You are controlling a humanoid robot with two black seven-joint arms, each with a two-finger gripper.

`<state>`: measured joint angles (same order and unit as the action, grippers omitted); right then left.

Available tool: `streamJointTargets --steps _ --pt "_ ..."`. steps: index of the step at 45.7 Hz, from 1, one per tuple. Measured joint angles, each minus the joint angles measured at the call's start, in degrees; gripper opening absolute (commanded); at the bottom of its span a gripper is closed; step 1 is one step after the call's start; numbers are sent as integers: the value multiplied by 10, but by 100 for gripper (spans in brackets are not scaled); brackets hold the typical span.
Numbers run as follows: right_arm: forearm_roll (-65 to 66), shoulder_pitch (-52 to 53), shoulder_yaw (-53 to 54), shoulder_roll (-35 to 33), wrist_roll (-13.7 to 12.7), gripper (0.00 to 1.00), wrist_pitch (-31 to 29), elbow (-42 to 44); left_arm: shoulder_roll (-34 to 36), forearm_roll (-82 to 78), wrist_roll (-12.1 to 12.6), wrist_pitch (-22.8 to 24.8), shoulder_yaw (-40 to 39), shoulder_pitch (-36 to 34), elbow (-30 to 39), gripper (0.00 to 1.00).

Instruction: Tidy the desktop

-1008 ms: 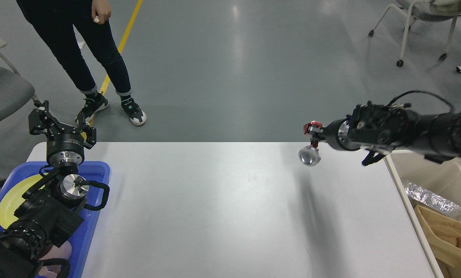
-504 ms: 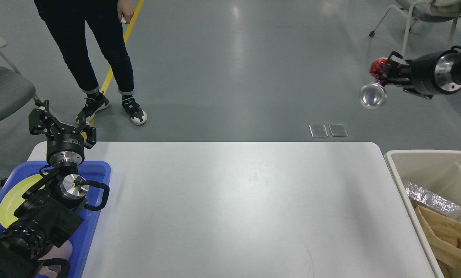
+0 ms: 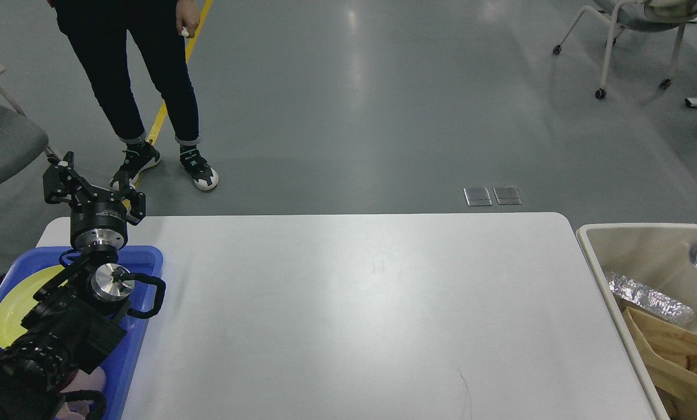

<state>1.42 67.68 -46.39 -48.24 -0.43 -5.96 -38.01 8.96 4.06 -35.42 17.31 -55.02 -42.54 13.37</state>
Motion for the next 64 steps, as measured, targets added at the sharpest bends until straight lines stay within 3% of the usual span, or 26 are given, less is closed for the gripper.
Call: streamJointTargets --steps 4,11,13,29,34,42,49,52,58,64 --pt "0 -66 40 4 0 29 4 36 0 0 0 0 0 0 0 97" --pt "0 -145 105 34 0 91 12 98 0 0 0 0 0 0 0 97" --pt "-1 -158 122 43 0 100 20 111 0 0 0 0 0 0 0 97" --pt "-1 -201 251 68 1 100 93 127 0 0 0 0 0 0 0 97" --pt "-1 -211 378 72 1 100 97 126 0 0 0 0 0 0 0 97" --pt "-1 -224 666 116 3 100 95 121 0 0 0 0 0 0 0 97" --pt "-1 -223 796 167 13 100 92 112 0 0 0 0 0 0 0 97" --pt "0 -219 830 191 28 100 90 95 0 0 0 0 0 0 0 97" --pt "0 -225 904 215 91 100 87 40 0 0 0 0 0 0 0 97" --pt "0 -230 956 257 138 100 85 15 0 0 0 0 0 0 0 97"
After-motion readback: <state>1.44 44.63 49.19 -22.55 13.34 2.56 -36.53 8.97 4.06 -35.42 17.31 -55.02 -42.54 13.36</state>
